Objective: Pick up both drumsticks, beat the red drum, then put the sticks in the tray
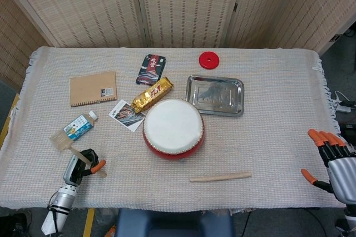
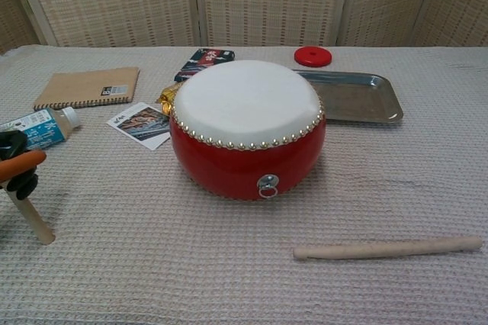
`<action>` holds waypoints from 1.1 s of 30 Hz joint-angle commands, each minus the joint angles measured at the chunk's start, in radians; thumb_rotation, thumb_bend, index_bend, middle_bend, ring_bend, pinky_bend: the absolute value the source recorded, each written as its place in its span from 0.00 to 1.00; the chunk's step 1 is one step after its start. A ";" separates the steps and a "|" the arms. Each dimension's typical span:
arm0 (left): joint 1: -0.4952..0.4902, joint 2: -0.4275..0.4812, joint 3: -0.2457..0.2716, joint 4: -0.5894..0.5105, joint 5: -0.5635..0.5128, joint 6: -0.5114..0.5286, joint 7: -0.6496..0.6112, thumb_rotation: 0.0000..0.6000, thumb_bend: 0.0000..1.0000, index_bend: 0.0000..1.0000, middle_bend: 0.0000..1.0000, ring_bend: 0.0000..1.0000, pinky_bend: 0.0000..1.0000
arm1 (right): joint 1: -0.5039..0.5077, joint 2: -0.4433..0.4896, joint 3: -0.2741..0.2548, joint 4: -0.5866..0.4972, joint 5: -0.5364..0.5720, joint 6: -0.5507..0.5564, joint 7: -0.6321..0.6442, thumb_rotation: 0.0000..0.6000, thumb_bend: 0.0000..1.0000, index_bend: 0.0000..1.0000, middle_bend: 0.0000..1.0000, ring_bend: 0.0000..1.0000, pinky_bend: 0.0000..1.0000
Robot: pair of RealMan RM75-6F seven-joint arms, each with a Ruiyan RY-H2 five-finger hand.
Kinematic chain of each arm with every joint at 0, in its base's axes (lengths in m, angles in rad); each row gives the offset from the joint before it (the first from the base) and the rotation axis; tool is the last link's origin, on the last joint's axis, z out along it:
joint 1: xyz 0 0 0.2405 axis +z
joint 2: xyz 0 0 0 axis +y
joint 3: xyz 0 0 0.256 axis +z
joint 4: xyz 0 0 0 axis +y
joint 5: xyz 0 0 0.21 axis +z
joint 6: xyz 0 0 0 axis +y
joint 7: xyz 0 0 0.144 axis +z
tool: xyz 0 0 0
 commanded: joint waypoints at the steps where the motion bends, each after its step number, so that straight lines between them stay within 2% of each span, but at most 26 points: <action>1: 0.003 -0.017 0.019 0.029 0.015 0.005 0.013 1.00 0.25 0.77 0.87 0.77 0.74 | 0.000 0.000 0.001 -0.002 0.002 -0.002 0.000 1.00 0.12 0.00 0.10 0.00 0.15; 7: 0.011 -0.057 0.052 0.089 0.045 0.026 0.041 1.00 0.25 0.78 0.88 0.78 0.75 | 0.001 0.001 0.001 -0.007 0.003 -0.006 -0.004 1.00 0.12 0.00 0.10 0.00 0.15; 14: 0.015 -0.083 0.067 0.124 0.055 0.035 0.061 1.00 0.25 0.80 0.89 0.80 0.77 | 0.000 0.000 0.000 -0.008 0.002 -0.006 -0.005 1.00 0.12 0.00 0.10 0.00 0.15; 23: 0.000 -0.117 0.054 0.138 0.033 0.012 0.130 1.00 0.26 0.84 0.95 0.85 0.85 | -0.003 0.003 -0.001 -0.011 -0.004 0.001 0.002 1.00 0.12 0.00 0.10 0.00 0.15; 25: -0.001 -0.122 0.053 0.143 0.028 0.009 0.144 1.00 0.26 0.86 0.98 0.88 0.90 | -0.005 0.004 0.000 -0.011 -0.005 0.005 0.002 1.00 0.12 0.00 0.10 0.00 0.15; 28: 0.002 -0.132 0.052 0.156 0.023 0.012 0.163 1.00 0.29 0.90 1.00 0.92 0.99 | -0.007 0.004 0.001 -0.010 -0.005 0.009 0.004 1.00 0.12 0.00 0.10 0.00 0.15; 33: 0.009 -0.153 0.046 0.189 0.028 0.046 0.217 1.00 0.42 0.99 1.00 1.00 1.00 | -0.007 0.004 -0.001 -0.008 -0.007 0.007 0.013 1.00 0.12 0.00 0.10 0.00 0.15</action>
